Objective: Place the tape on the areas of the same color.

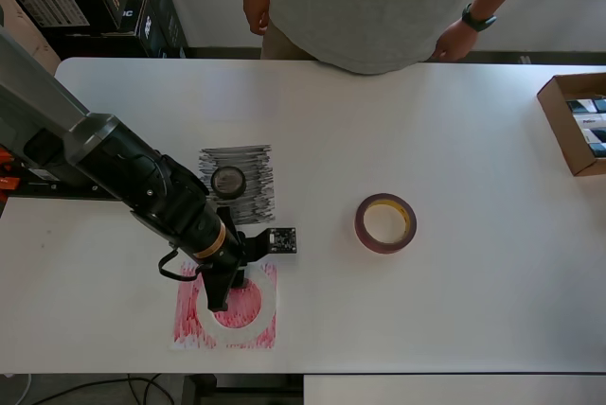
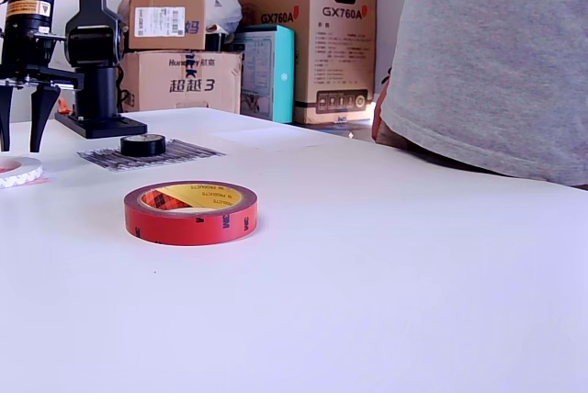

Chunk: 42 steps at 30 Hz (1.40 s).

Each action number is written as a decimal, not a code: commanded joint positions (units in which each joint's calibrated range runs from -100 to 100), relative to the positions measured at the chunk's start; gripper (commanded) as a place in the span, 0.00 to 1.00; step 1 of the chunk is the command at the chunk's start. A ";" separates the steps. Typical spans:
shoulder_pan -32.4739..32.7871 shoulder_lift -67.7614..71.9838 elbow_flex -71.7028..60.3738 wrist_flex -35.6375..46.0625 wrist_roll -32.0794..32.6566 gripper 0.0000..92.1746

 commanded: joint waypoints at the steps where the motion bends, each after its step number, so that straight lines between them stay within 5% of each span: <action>1: 0.87 0.27 0.33 0.21 -0.37 0.48; 12: 2.30 0.36 0.24 0.30 -0.86 0.62; 42: 0.87 3.64 -0.67 0.21 -2.09 0.62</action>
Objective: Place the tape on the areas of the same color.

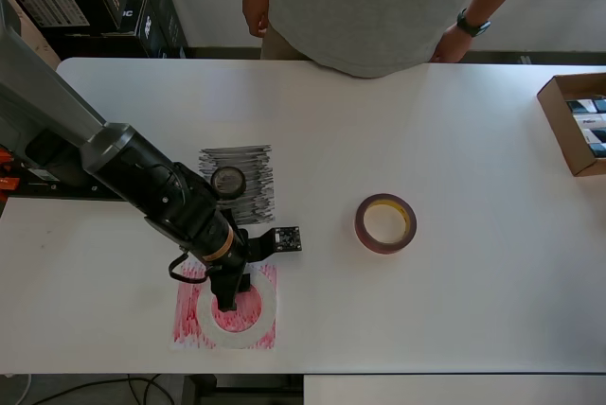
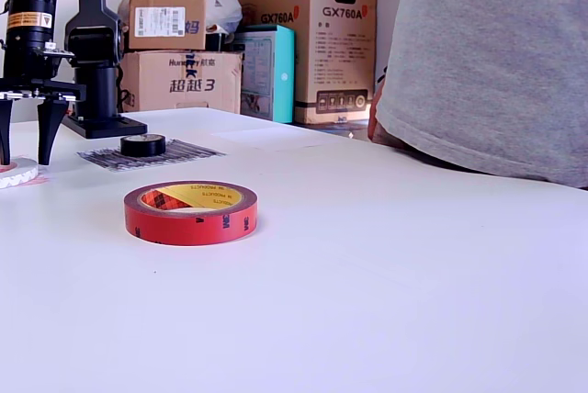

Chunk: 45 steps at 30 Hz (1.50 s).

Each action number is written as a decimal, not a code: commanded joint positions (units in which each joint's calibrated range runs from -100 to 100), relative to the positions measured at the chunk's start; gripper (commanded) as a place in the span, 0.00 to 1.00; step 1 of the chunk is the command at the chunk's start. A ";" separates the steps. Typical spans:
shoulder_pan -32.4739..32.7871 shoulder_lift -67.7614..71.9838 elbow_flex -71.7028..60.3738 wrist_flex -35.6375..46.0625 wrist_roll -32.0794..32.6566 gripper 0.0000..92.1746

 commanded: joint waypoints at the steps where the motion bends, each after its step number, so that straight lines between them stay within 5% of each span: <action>1: 0.13 0.12 0.48 0.16 0.30 0.62; 12: -0.03 2.17 0.39 0.16 0.30 0.60; 14: -0.03 2.17 0.39 0.16 0.13 0.51; 20: -0.34 2.17 0.39 0.16 -0.19 0.00; 45: 0.76 1.61 -2.16 0.16 -0.11 0.01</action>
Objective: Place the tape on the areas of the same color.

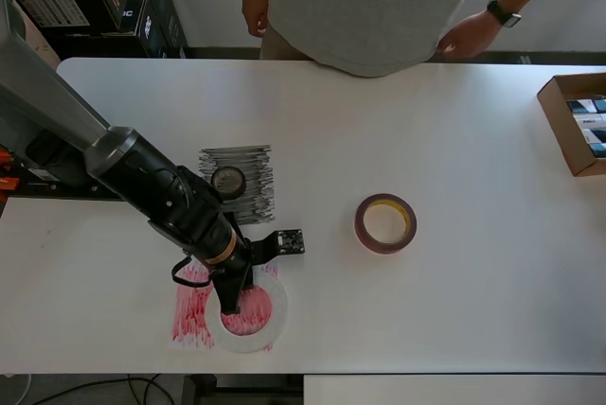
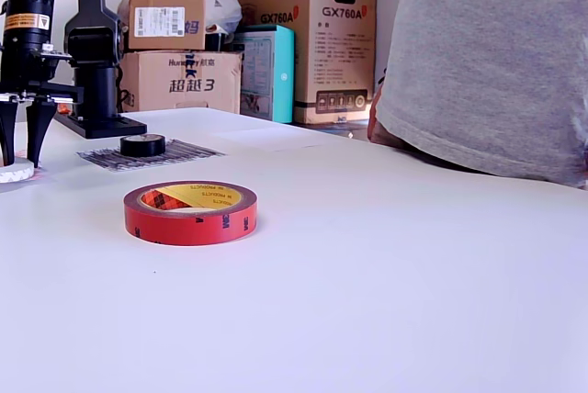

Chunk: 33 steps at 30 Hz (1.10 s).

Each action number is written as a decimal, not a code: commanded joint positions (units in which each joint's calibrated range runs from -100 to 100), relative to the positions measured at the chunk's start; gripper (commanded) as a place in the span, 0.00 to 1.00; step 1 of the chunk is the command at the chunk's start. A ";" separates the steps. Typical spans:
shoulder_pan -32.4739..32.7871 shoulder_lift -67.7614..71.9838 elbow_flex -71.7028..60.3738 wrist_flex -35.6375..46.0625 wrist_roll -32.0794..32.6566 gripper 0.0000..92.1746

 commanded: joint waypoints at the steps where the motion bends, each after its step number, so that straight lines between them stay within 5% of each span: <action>1: 0.96 0.22 -1.46 0.72 0.18 0.01; 12: 5.61 -4.55 -3.28 1.57 2.47 0.00; 33: 33.00 -18.02 -2.73 1.74 19.42 0.00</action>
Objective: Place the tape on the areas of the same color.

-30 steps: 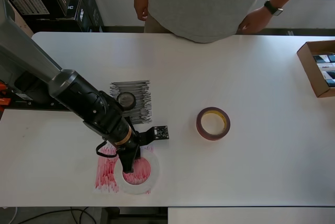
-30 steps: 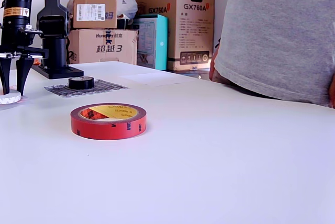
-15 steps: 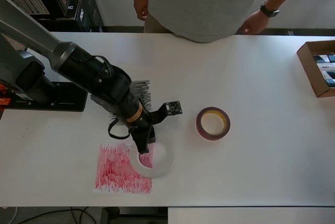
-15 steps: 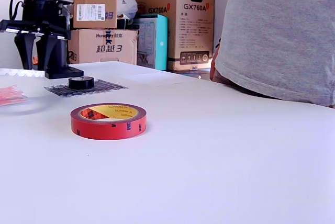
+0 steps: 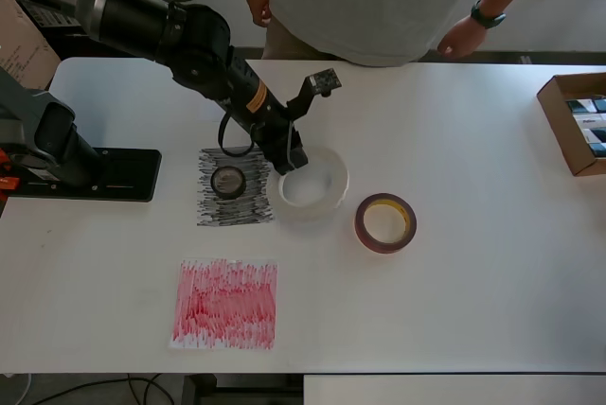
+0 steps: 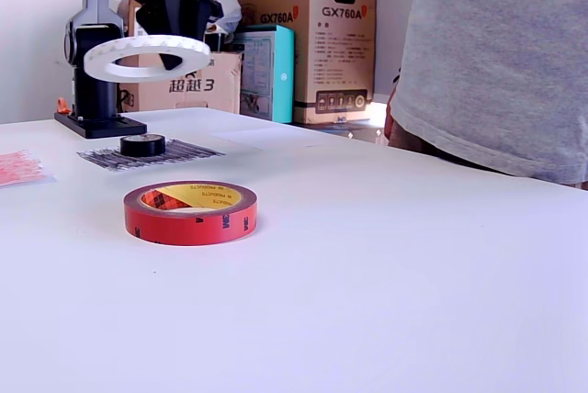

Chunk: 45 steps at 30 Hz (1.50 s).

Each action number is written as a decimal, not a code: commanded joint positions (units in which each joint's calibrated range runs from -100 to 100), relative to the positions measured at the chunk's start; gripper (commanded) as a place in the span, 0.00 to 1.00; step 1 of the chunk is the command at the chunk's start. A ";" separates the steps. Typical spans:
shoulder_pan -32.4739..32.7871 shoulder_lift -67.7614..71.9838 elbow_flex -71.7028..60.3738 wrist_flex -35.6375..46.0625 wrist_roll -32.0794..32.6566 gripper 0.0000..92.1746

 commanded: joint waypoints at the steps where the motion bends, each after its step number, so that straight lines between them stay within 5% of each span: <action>1: 9.12 -1.17 1.33 -0.42 3.15 0.00; 11: 19.46 -5.29 10.14 -0.42 4.46 0.00; 28: 35.48 -4.26 10.50 -0.59 16.99 0.00; 45: 37.06 6.03 9.87 -3.05 19.36 0.00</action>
